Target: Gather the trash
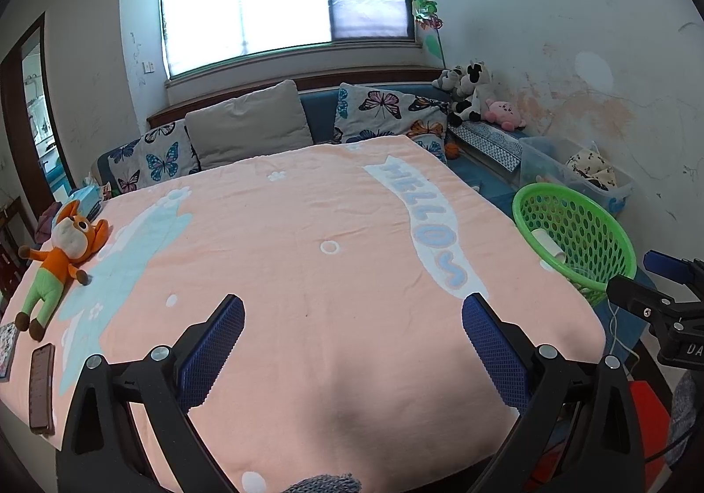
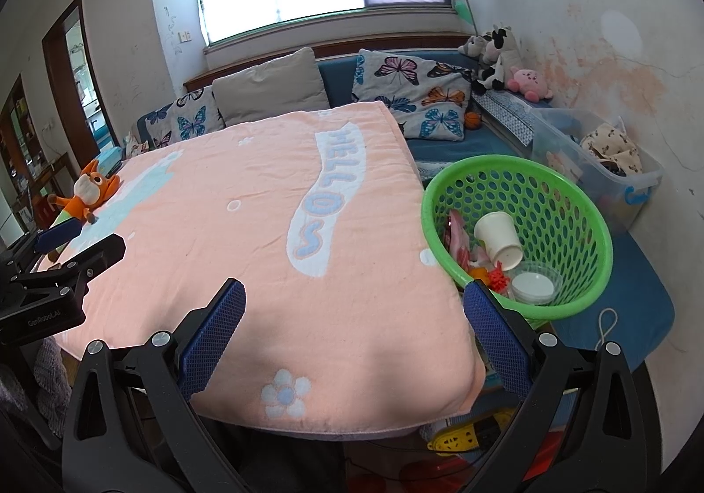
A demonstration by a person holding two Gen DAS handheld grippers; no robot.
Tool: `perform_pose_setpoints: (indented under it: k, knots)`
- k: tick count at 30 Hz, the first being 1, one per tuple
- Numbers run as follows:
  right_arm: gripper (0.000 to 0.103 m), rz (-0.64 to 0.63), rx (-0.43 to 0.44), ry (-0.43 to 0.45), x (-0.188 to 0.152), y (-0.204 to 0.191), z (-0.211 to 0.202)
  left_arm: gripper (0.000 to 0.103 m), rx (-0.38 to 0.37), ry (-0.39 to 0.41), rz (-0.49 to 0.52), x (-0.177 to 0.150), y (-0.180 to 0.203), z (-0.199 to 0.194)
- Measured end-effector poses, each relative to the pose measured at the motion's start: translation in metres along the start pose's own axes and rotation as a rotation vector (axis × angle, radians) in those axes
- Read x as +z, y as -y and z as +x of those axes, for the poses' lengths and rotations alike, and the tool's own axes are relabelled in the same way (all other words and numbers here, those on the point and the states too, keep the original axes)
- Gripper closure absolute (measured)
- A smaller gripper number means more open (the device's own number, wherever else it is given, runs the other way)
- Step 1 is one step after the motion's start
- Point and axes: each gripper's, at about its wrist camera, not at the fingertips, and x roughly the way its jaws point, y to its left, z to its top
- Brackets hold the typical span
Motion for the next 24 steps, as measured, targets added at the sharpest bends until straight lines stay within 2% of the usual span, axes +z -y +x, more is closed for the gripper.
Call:
perform_pose_setpoints:
  k: [24]
  knots:
    - [0.004, 0.0, 0.007, -0.004, 0.002, -0.0023, -0.0001, 0.007, 0.008, 0.004, 0.002, 0.0, -0.0008, 0.0006]
